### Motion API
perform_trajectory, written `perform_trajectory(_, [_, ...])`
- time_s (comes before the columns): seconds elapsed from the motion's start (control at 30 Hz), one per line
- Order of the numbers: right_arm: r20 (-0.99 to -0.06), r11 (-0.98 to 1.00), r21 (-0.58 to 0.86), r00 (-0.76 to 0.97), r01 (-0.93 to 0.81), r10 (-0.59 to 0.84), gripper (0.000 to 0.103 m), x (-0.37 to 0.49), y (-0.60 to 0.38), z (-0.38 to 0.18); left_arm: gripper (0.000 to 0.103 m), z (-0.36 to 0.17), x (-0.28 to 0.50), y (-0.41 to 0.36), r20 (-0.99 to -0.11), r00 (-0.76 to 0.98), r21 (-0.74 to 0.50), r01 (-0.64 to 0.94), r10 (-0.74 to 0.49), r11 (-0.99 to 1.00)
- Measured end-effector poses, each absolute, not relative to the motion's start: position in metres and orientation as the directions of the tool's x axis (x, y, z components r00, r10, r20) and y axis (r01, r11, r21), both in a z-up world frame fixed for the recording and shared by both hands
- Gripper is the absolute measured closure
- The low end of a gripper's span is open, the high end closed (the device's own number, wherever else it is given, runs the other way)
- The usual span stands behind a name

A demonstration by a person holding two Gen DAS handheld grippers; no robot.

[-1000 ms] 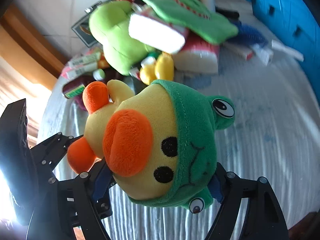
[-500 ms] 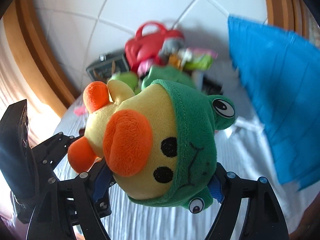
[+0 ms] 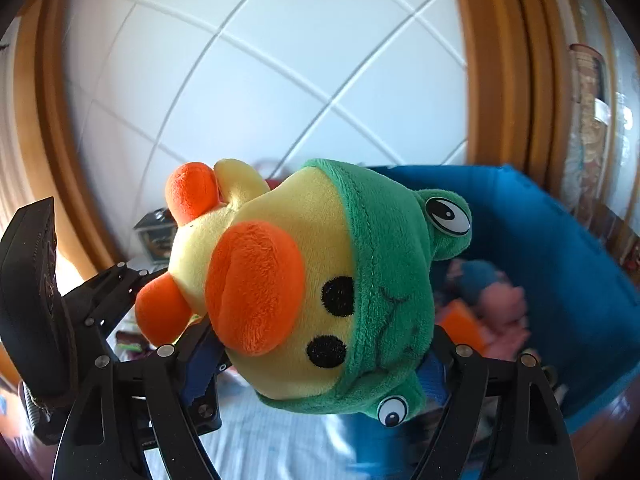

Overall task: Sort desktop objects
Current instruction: 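Carry the duck plush over the blue bin and release it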

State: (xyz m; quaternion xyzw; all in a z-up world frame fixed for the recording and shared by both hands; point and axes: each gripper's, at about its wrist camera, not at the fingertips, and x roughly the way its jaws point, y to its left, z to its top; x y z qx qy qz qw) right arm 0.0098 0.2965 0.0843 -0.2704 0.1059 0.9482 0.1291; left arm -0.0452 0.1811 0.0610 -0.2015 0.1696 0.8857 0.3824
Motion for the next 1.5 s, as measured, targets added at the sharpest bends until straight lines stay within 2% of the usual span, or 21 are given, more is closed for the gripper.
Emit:
perform_trajectory(0.27, [-0.583, -0.907, 0.163, -0.78, -0.389, 0.23, 0.019, 0.044, 0.408, 0.084, 0.031, 0.062, -0.019, 0.313, -0.567, -0.571, 0.176, -0.788, 0.594, -0.59])
perform_trajectory(0.5, [-0.625, -0.885, 0.178, -0.744, -0.43, 0.236, 0.018, 0.053, 0.468, 0.069, 0.031, 0.049, -0.032, 0.392, -0.679, -0.527, 0.177, -0.794, 0.512, -0.581])
perform_trajectory(0.63, [-0.634, -0.878, 0.22, -0.746, -0.426, 0.203, 0.016, 0.051, 0.494, 0.064, 0.031, 0.049, -0.041, 0.415, -0.722, -0.51, 0.187, -0.794, 0.467, -0.579])
perform_trajectory(0.83, [-0.631, -0.854, 0.213, -0.734, -0.475, 0.25, 0.012, 0.05, 0.515, 0.061, 0.031, 0.046, -0.043, 0.425, -0.764, -0.453, 0.136, -0.809, 0.459, -0.572])
perform_trajectory(1.0, [-0.619, -0.835, 0.189, -0.723, -0.517, 0.308, 0.011, 0.056, 0.531, 0.06, 0.031, 0.052, -0.032, 0.422, -0.737, -0.505, 0.177, -0.785, 0.448, -0.593])
perform_trajectory(1.07, [-0.614, -0.828, 0.163, -0.713, -0.536, 0.34, 0.007, 0.059, 0.531, 0.061, 0.027, 0.056, -0.028, 0.417, -0.722, -0.525, 0.182, -0.773, 0.451, -0.608])
perform_trajectory(1.1, [-0.611, -0.825, 0.148, -0.707, -0.545, 0.357, 0.001, 0.061, 0.53, 0.062, 0.025, 0.058, -0.026, 0.414, -0.711, -0.537, 0.186, -0.767, 0.454, -0.615])
perform_trajectory(1.3, [-0.593, -0.818, 0.049, -0.675, -0.574, 0.438, 0.0, 0.07, 0.513, 0.063, 0.019, 0.067, -0.012, 0.385, -0.649, -0.607, 0.206, -0.72, 0.458, -0.663])
perform_trajectory(1.37, [-0.577, -0.811, 0.02, -0.669, -0.584, 0.468, 0.0, 0.075, 0.505, 0.064, 0.009, 0.069, -0.011, 0.374, -0.63, -0.622, 0.195, -0.706, 0.465, -0.681])
perform_trajectory(1.43, [-0.562, -0.799, -0.012, -0.657, -0.601, 0.502, 0.0, 0.081, 0.496, 0.066, 0.003, 0.071, -0.01, 0.361, -0.612, -0.64, 0.169, -0.68, 0.465, -0.713])
perform_trajectory(1.5, [-0.56, -0.796, -0.026, -0.651, -0.605, 0.512, 0.0, 0.085, 0.491, 0.066, 0.003, 0.071, -0.01, 0.35, -0.607, -0.64, 0.139, -0.668, 0.47, -0.731])
